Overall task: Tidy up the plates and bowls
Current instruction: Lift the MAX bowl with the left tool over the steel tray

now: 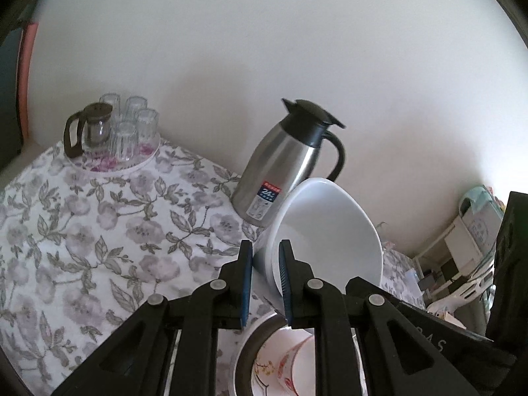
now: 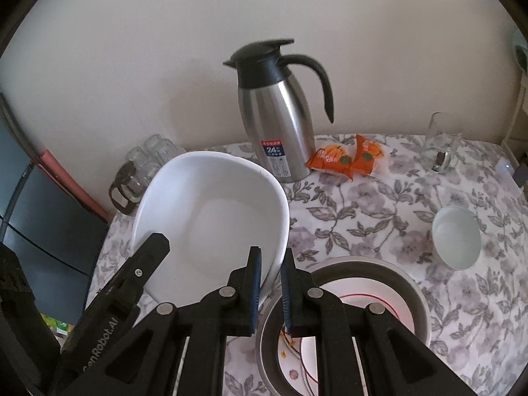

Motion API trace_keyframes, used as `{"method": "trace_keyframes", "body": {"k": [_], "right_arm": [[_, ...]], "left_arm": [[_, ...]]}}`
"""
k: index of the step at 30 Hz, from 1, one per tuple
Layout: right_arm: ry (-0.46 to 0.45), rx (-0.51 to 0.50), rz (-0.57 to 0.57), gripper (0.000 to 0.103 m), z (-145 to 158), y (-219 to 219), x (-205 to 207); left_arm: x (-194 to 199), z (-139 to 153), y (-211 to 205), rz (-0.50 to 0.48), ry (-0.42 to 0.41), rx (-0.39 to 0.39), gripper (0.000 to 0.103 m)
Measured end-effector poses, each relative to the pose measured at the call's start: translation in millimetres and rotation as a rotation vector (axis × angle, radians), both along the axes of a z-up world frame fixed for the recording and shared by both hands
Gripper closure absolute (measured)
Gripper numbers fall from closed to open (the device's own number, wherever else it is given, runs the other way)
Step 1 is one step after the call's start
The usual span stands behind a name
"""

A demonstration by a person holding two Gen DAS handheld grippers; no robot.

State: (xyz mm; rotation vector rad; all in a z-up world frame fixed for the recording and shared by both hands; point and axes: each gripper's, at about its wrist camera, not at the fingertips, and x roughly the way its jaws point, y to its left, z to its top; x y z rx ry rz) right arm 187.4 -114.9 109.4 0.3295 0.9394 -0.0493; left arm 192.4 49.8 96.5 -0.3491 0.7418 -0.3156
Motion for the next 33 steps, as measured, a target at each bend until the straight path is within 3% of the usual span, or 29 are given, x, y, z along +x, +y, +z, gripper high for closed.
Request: {"method": "trace_keyframes", "body": {"k": [7,20,33], "right_arm": [[-0.073,0.011,0.0,0.09,13.5,-14.1,-37.8],[-0.185,0.058,-0.04,0.087,19.5,-38.4,-98.9],[-0.207,0.026,-0.096,0.087,16.0,-69.6,-131.7]], "left_arm": [[-27.1,14.4,-11.0,-0.024,-0.03,-0.006,0.087],[-65.3,22.4,-44.7,-0.1,-0.078,0.077,0.087],[-85.4,15.2,-90.9,-0.178,-0.08,0.151,0.087]]}}
